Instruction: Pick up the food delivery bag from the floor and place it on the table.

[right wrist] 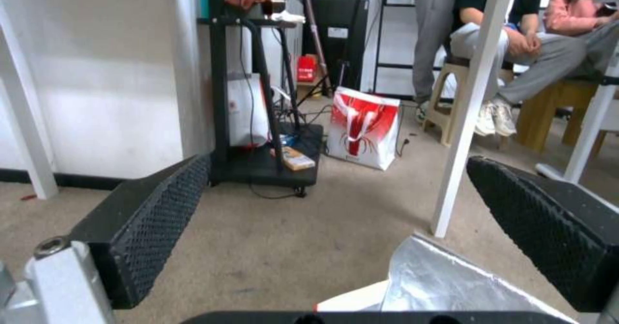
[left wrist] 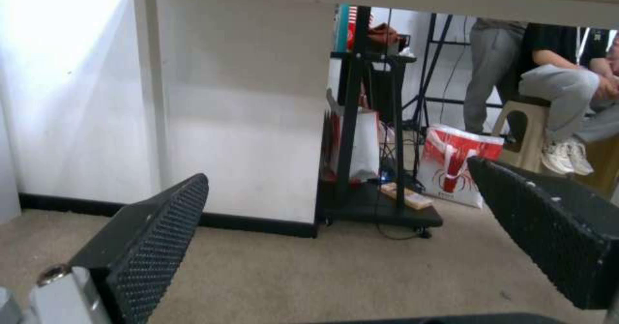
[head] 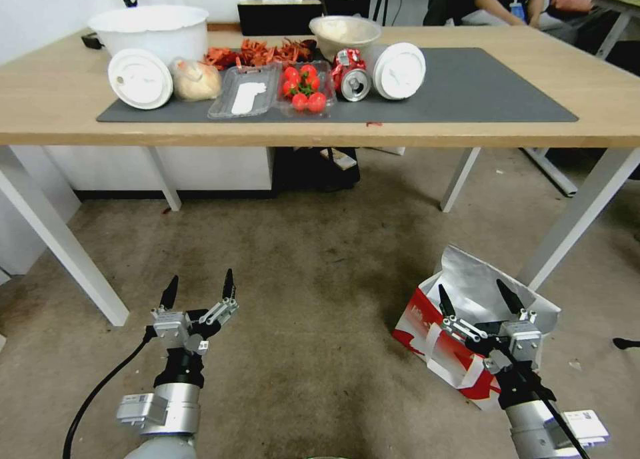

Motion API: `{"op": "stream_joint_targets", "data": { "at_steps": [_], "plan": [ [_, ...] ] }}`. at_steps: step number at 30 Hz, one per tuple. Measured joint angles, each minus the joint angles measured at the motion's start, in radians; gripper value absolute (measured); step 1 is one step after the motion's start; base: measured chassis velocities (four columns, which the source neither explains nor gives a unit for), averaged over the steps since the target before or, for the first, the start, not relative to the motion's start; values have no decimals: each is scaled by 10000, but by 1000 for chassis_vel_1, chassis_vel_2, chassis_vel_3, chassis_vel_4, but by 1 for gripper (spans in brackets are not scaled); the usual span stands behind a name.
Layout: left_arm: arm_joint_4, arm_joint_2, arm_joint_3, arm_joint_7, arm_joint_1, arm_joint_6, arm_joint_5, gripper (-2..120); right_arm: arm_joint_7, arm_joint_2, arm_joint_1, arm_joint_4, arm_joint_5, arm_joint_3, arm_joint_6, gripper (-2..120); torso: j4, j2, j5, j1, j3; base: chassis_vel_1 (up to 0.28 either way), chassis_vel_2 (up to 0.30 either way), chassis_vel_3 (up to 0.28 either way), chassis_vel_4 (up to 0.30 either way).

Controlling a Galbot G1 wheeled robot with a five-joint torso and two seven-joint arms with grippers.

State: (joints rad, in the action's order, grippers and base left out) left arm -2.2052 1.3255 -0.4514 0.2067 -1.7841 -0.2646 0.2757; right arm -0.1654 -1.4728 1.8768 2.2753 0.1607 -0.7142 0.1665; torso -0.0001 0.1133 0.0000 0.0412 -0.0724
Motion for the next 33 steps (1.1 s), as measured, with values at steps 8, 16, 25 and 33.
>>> {"op": "stream_joint_targets", "data": {
  "at_steps": [8, 16, 25, 33],
  "plan": [
    [6, 1, 2, 0, 15, -6, -9, 100, -3, -2, -10, -50, -4, 0, 4, 100, 0, -329, 0, -26, 304, 0, 0, 0, 0],
    [38, 2, -5, -1, 27, -6, -13, 100, -9, 4, -42, -112, -5, 5, 7, 100, 1, -643, 0, -38, 606, 0, 0, 0, 0],
    [93, 12, 5, -1, 51, -9, -22, 100, -15, 12, -42, -122, -5, 1, 10, 100, 0, -907, 0, -80, 723, 0, 0, 0, 0],
    [143, 10, 7, -13, 57, -36, -21, 100, -21, -8, -39, -145, -20, 7, 13, 100, 0, -898, 0, -84, 723, 0, 0, 0, 0]
  ]
}}
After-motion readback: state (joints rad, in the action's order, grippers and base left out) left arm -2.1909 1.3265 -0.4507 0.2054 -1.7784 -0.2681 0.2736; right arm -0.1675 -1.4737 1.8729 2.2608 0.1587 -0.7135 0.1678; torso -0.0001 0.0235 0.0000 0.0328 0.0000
